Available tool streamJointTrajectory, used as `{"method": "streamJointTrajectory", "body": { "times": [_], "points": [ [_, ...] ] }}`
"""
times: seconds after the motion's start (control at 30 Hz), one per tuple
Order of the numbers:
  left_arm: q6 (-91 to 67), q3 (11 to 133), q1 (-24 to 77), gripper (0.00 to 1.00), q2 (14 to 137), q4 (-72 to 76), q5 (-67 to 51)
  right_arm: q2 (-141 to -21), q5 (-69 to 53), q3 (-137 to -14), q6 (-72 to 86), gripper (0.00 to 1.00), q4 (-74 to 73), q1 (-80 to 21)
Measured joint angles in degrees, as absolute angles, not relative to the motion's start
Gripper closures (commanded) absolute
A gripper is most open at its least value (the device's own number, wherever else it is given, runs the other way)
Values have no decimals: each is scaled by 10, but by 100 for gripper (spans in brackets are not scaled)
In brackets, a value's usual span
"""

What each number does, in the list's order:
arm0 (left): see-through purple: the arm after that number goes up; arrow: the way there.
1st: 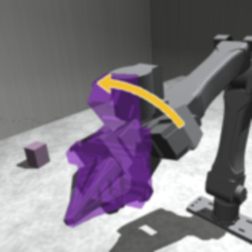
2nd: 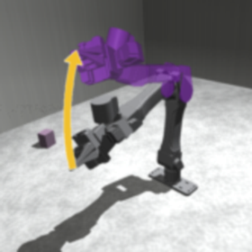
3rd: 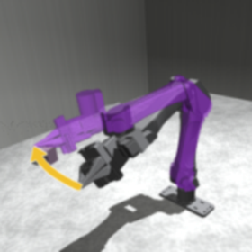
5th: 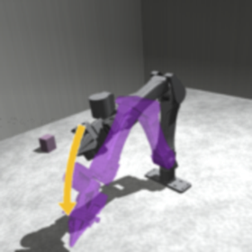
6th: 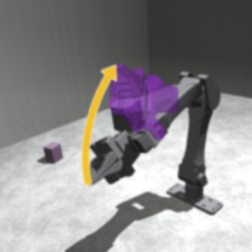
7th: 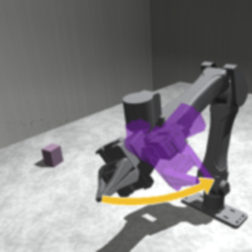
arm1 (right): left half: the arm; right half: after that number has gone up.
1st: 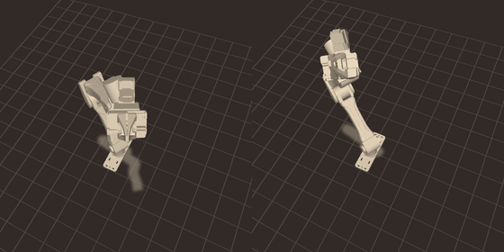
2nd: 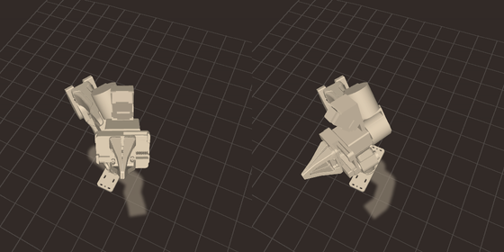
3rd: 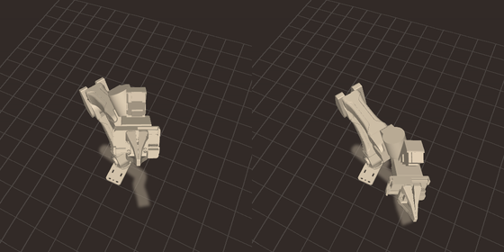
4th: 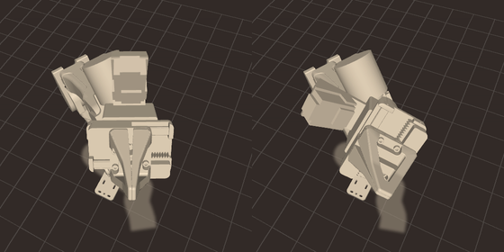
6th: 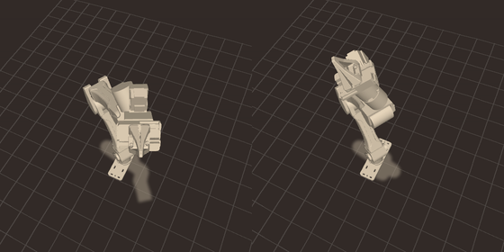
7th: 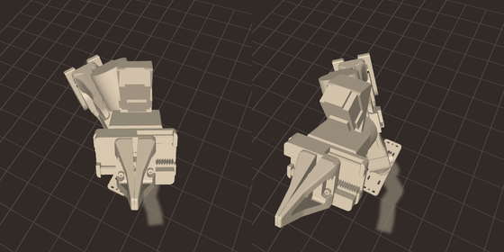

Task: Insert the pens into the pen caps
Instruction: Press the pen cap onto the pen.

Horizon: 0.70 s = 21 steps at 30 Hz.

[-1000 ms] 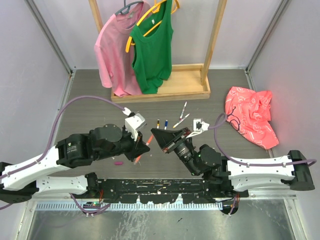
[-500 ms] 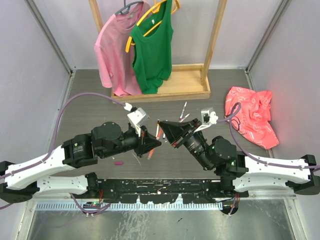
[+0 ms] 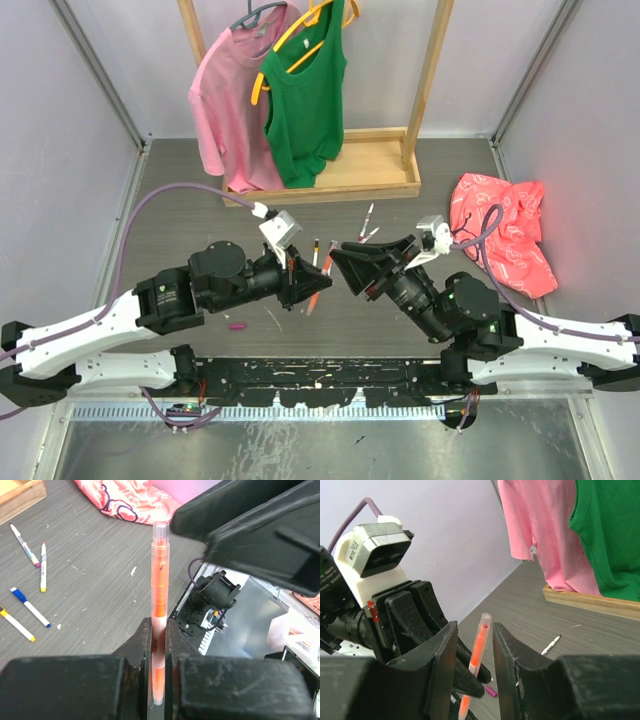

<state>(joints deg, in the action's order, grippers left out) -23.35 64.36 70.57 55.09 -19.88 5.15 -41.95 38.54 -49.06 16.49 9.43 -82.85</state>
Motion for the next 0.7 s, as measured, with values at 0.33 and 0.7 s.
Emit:
{"method": "streamJointTrajectory", "body": {
  "times": [0.33,0.7],
  "points": [
    [-251,590,701,100,503,-203,81,-351,435,-438,204,50,-6,-831],
    [-280,545,700,100,486,-234,106,-451,506,-453,356,45,-271,-822]
  ]
}}
